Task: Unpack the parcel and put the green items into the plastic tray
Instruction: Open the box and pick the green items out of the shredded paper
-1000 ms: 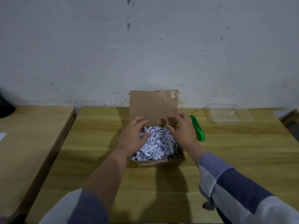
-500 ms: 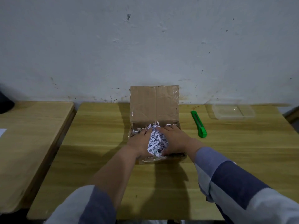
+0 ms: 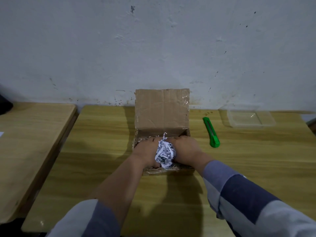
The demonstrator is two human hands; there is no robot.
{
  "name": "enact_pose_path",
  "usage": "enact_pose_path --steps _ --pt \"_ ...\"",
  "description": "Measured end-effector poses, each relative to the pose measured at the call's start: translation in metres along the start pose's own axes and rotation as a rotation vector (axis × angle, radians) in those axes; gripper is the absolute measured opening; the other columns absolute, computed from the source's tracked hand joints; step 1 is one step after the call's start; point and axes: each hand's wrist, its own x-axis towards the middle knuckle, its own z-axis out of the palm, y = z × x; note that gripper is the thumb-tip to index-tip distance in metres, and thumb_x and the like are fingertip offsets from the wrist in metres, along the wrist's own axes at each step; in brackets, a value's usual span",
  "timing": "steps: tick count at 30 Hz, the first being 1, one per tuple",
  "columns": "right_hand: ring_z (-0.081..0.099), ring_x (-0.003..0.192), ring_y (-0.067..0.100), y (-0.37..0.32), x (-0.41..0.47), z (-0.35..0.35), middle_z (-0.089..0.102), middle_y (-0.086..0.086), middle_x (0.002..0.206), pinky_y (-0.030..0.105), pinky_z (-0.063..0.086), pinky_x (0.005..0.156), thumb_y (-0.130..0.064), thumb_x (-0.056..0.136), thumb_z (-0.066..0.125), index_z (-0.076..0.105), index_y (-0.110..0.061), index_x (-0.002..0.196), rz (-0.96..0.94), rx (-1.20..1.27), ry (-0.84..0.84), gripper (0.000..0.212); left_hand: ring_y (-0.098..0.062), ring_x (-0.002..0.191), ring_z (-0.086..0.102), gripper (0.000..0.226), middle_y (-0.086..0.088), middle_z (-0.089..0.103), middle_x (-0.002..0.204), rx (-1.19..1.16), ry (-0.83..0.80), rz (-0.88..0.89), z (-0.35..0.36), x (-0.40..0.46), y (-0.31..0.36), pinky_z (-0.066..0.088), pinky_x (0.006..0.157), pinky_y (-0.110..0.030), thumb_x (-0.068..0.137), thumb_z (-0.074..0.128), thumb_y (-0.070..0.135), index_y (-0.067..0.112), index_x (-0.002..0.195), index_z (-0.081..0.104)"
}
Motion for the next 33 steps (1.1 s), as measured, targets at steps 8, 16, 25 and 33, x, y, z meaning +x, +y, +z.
enact_pose_path --steps 8,16,25,33 --pt "0.065 0.094 0.028 -0.001 0.001 -0.018 0.07 0.004 0.102 0.032 0.049 0.072 -0.035 0.084 0.054 0.06 -0.026 0.114 0.046 0.124 0.018 0.031 -0.025 0.113 0.059 0.073 -0.002 0.061 0.125 -0.094 0.077 -0.017 -0.015 -0.006 0.001 0.05 0.09 -0.036 0.066 0.082 0.032 0.024 0.13 0.048" --pt "0.062 0.077 0.022 -0.005 -0.004 -0.077 0.071 0.0 0.096 0.027 0.045 0.062 -0.039 0.084 0.056 0.06 -0.03 0.113 0.12 0.176 0.161 0.031 -0.024 0.112 0.057 0.075 -0.002 0.061 0.123 -0.145 0.226 0.025 -0.07 -0.023 0.011 0.043 0.085 -0.028 0.067 0.084 0.022 0.025 0.133 0.05" --pt "0.063 0.104 0.031 0.011 -0.083 -0.121 0.068 0.005 0.114 0.032 0.046 0.078 -0.033 0.08 0.061 0.058 -0.027 0.12 0.303 0.236 0.258 0.04 -0.025 0.112 0.057 0.075 -0.004 0.06 0.122 -0.16 0.214 0.231 -0.094 -0.029 0.072 0.049 0.094 -0.041 0.06 0.087 0.022 0.022 0.128 0.053" --pt "0.064 0.101 0.033 0.079 -0.178 -0.084 0.07 0.007 0.109 0.031 0.044 0.072 -0.031 0.077 0.063 0.062 -0.026 0.113 0.475 0.292 0.254 0.037 -0.025 0.11 0.06 0.074 -0.002 0.063 0.12 -0.16 0.125 0.391 -0.034 -0.009 0.175 0.051 0.089 -0.036 0.061 0.084 0.022 0.024 0.128 0.052"
